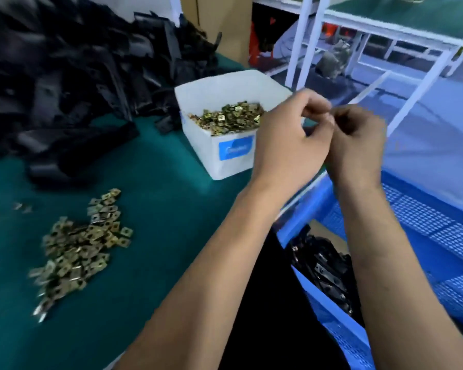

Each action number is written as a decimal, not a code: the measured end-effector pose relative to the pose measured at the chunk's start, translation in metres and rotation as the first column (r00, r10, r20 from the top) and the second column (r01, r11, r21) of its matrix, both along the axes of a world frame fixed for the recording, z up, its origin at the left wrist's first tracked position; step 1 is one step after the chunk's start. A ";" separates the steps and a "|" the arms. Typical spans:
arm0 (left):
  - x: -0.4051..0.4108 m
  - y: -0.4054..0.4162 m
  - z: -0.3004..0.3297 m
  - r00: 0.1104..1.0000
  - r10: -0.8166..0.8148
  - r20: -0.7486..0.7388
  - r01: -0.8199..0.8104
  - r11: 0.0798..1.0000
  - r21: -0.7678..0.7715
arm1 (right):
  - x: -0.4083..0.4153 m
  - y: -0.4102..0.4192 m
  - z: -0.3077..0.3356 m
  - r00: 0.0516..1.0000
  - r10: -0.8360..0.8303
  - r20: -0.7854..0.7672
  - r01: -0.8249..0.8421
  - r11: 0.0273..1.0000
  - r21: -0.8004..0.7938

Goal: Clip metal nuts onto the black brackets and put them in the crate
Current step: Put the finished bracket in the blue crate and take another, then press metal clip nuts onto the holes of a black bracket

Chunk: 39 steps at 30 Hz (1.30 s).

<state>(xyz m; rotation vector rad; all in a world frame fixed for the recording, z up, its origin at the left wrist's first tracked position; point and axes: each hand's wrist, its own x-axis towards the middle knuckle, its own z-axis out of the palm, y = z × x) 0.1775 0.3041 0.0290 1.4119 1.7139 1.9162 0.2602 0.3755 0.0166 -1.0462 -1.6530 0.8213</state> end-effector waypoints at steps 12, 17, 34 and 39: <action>-0.205 -0.251 -0.030 0.507 0.856 0.099 -0.860 0.511 -0.016 | -0.268 -0.237 0.005 0.595 0.682 0.427 -0.782 0.614 0.109; -0.244 -0.325 -0.064 0.358 0.929 -0.098 -0.920 0.332 -0.209 | -0.321 -0.284 -0.018 0.592 0.353 0.725 -0.747 0.578 0.328; -0.258 -0.326 -0.070 0.392 0.916 0.088 -0.872 0.400 -0.281 | -0.332 -0.219 -0.030 0.518 0.568 0.640 -0.825 0.531 0.196; -0.257 -0.325 -0.070 0.408 0.907 0.102 -0.863 0.419 -0.282 | -0.330 -0.213 -0.030 0.604 0.637 0.479 -0.796 0.509 0.327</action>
